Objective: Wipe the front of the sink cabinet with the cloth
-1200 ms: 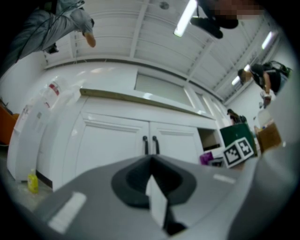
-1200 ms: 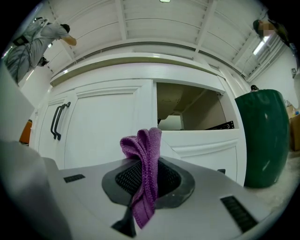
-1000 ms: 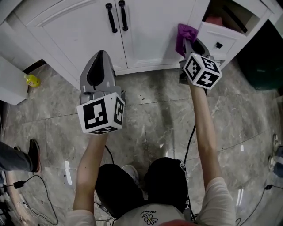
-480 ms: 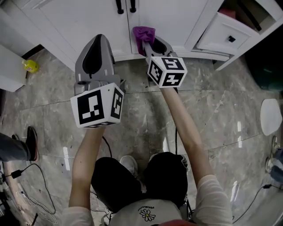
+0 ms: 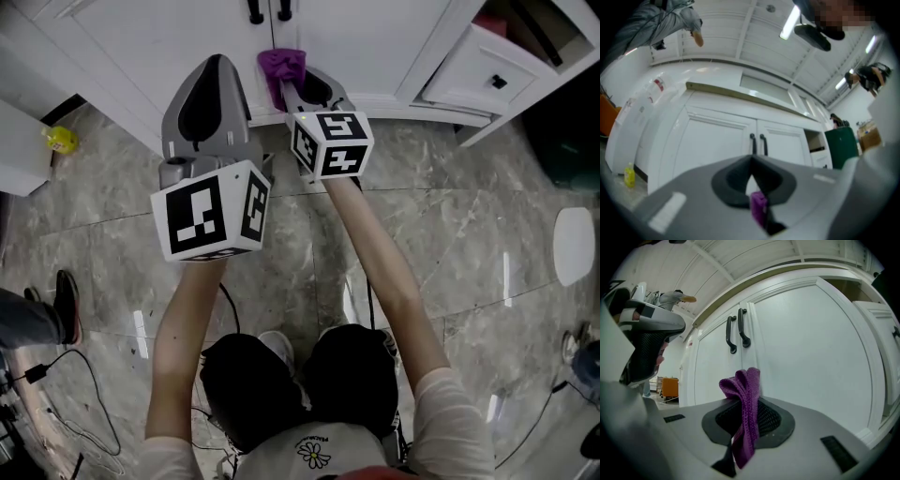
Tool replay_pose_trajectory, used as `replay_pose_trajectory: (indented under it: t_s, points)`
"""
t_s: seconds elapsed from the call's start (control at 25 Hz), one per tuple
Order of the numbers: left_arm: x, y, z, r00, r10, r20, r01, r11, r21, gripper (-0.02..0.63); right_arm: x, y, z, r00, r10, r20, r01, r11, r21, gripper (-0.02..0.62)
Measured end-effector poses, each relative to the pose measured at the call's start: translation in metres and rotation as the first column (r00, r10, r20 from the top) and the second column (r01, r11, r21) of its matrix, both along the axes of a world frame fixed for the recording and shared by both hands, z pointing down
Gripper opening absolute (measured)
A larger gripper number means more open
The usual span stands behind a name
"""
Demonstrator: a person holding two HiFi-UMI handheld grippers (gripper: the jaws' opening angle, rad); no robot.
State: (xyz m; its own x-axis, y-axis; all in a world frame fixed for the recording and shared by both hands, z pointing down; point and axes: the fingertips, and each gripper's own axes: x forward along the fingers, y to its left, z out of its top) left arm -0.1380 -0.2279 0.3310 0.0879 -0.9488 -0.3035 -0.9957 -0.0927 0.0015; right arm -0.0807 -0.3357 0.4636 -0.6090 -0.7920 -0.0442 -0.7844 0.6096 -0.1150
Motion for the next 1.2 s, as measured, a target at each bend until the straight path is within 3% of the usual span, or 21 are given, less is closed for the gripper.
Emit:
replay_pose_trajectory:
  t_s: [0.2, 0.52, 0.88, 1.2]
  points:
    - [0.006, -0.005, 0.012, 1.000, 0.019, 0.003, -0.019, 0.999, -0.028, 0.005, 0.027, -0.006, 0.000, 0.998, 0.059, -0.024, -0.059, 0.998, 0.028, 0.054]
    - [0.010, -0.007, 0.020, 0.999, 0.030, 0.013, -0.030, 0.999, -0.034, 0.005, 0.118, -0.029, 0.003, 0.968, 0.237, -0.080, -0.233, 0.971, 0.057, 0.054]
    - [0.010, -0.006, 0.036, 0.998, 0.054, 0.021, -0.053, 0.997, -0.049, 0.005, 0.213, -0.044, 0.002, 0.905, 0.421, -0.057, -0.419, 0.907, 0.045, 0.054]
    - [0.000, -0.004, 0.061, 0.995, 0.043, 0.086, -0.045, 0.999, 0.022, 0.005, 0.248, -0.041, -0.001, 0.887, 0.457, -0.069, -0.448, 0.887, 0.116, 0.054]
